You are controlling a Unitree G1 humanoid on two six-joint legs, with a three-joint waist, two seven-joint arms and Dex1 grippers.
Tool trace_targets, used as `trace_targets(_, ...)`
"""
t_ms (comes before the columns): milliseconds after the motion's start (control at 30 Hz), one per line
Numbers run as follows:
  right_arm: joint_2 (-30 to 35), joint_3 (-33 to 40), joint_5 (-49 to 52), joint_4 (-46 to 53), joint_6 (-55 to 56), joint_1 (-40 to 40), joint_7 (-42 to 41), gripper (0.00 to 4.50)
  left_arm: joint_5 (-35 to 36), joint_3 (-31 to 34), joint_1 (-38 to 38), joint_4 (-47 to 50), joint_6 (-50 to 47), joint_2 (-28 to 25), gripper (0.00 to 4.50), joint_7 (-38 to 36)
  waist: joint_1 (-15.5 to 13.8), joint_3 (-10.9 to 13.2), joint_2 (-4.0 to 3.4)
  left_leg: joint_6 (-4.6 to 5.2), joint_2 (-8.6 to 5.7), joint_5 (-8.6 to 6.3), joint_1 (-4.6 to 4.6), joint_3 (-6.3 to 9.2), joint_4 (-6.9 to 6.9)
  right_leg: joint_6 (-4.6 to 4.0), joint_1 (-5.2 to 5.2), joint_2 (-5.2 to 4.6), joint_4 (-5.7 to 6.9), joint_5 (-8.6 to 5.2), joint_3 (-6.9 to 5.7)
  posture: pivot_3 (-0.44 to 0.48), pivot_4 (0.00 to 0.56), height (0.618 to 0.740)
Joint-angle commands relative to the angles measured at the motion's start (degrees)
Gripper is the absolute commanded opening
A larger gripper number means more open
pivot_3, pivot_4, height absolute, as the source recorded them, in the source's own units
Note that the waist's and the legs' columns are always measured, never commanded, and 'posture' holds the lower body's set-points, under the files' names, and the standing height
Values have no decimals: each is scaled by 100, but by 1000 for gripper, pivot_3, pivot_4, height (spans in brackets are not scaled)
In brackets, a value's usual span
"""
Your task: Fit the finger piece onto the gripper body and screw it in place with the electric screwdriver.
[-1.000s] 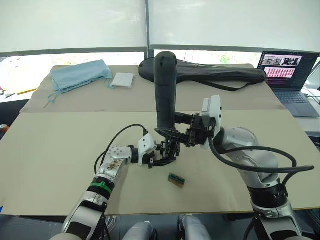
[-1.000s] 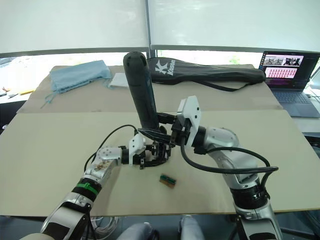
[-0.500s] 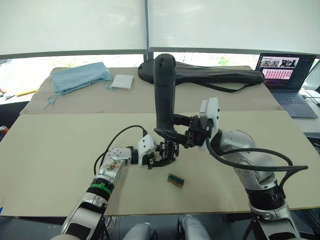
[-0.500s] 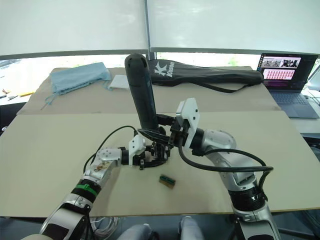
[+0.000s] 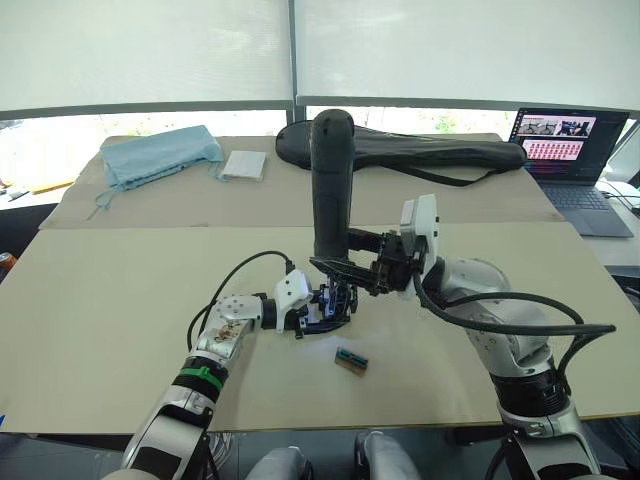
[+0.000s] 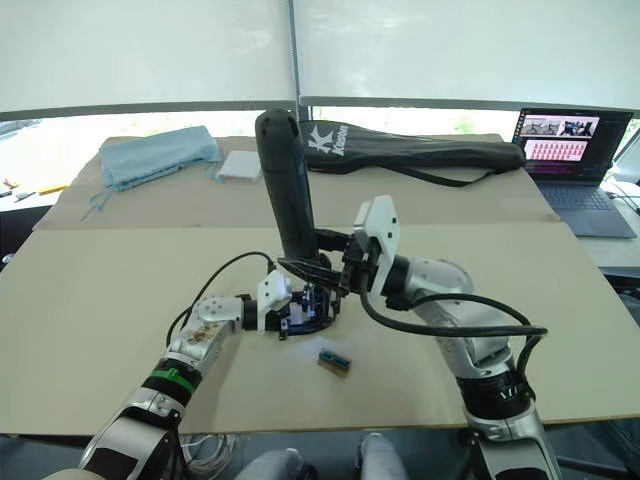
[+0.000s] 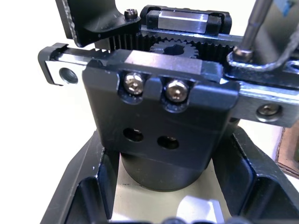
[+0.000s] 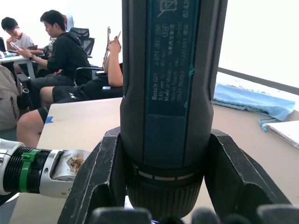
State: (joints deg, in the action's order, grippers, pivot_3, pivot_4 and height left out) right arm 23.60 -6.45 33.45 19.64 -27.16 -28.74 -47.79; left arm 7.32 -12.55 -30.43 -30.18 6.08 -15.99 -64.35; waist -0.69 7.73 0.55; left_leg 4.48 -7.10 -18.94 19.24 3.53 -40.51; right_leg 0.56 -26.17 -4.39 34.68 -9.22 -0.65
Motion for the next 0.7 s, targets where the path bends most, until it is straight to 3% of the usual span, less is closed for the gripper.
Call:
trace_targets(33,-73,234,348,140,5,-311,-106,1906,-138,-79,38,-199,-54,-36,2335,30,0,0,0,0,0,0,3,0,0,0,-2,0,0,0,0,0,150,740)
trace_targets(567,162,973,1504,615,-44,-854,-530,1906,-226,-107,-63,-348,-179,-70,2335,61,-11,5,0,2,-1,-1,8,2,0,0,-2,-2,-6,0,5,0,150,740)
trace_targets(633,219,1054,1704,791,-102,-776,-501,1906,-136,-24,-36,-299,-373,-78,3354,107,-8,5,0,3,-1,-1,9,2,0,0,-2,-3,-6,0,5,0,150,740)
trace_targets(700,286,1146,1960,980,-186,-710,-441,1906,-75,19,9,-217,-545,-130,4024,61,-2,5,0,4,0,-2,9,2,0,0,-3,-3,-6,0,7,0,150,740)
